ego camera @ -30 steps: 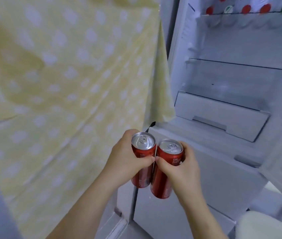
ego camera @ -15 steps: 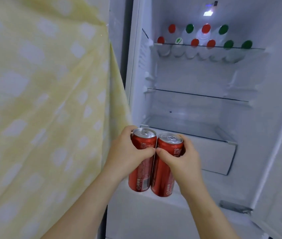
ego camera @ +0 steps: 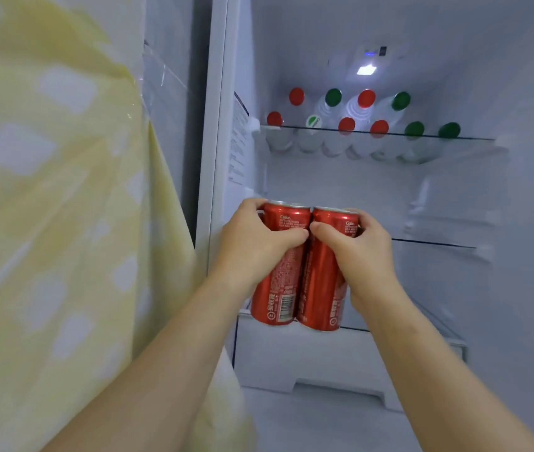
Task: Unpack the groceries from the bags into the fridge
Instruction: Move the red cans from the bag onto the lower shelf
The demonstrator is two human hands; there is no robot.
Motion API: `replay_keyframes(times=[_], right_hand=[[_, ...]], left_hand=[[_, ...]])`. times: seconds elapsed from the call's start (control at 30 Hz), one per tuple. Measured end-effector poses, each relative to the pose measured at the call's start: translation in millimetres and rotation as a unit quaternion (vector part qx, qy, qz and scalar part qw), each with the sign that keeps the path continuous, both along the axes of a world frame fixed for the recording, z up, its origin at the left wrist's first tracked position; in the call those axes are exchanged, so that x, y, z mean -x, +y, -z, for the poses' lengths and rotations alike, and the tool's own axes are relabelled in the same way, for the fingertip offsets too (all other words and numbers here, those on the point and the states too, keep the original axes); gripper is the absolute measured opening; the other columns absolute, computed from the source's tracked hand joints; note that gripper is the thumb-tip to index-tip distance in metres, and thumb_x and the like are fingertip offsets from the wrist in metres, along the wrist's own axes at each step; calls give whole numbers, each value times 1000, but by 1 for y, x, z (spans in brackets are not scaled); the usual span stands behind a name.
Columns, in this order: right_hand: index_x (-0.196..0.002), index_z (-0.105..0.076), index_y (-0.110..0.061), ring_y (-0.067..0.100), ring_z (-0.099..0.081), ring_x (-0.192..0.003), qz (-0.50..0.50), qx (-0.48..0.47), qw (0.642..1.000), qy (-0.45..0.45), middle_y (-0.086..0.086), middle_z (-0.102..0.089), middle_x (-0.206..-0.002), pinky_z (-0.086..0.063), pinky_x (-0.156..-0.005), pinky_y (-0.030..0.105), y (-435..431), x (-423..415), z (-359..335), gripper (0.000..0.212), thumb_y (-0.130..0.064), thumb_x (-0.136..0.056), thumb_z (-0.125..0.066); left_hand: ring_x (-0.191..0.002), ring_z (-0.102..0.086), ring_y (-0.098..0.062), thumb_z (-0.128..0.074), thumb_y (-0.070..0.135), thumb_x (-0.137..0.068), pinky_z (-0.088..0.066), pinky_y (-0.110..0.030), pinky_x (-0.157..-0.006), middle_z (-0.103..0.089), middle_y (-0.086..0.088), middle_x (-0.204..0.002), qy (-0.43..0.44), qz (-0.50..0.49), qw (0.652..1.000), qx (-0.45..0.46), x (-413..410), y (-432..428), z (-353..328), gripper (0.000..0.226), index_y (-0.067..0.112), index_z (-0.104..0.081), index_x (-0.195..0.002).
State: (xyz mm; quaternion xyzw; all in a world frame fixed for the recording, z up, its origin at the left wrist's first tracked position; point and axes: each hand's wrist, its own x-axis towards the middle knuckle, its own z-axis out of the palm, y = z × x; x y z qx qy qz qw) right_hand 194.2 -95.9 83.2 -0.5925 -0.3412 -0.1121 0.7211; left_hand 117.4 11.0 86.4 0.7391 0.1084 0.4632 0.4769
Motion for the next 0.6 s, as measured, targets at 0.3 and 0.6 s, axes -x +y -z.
replay_keyframes(times=[0.3,0.6], right_hand=[[-87,-58,-23,8,-65,-71,-2,-26,998,-52,-4,-65,-82,-53,-61,24,22,-84,-75,24,-17,-73,-76],[-86,-55,-22,21,-68,-78,-7,-14,999,-42,3,-67,-87,-58,-76,43,60,-164,-106,30,-22,-67,-78]], left_hand=[[-86,-66,-18,-80,23,-66,-56,-40,-82,-65,2,-93,-69,0,998,-7,-89,17,-77,41,19,-62,-102],[-83,-66,-20,-80,23,-66,-56,-40,-81,-66,-2,-92,-72,-36,996,-23,-159,44,-108,37,17,-63,-98]])
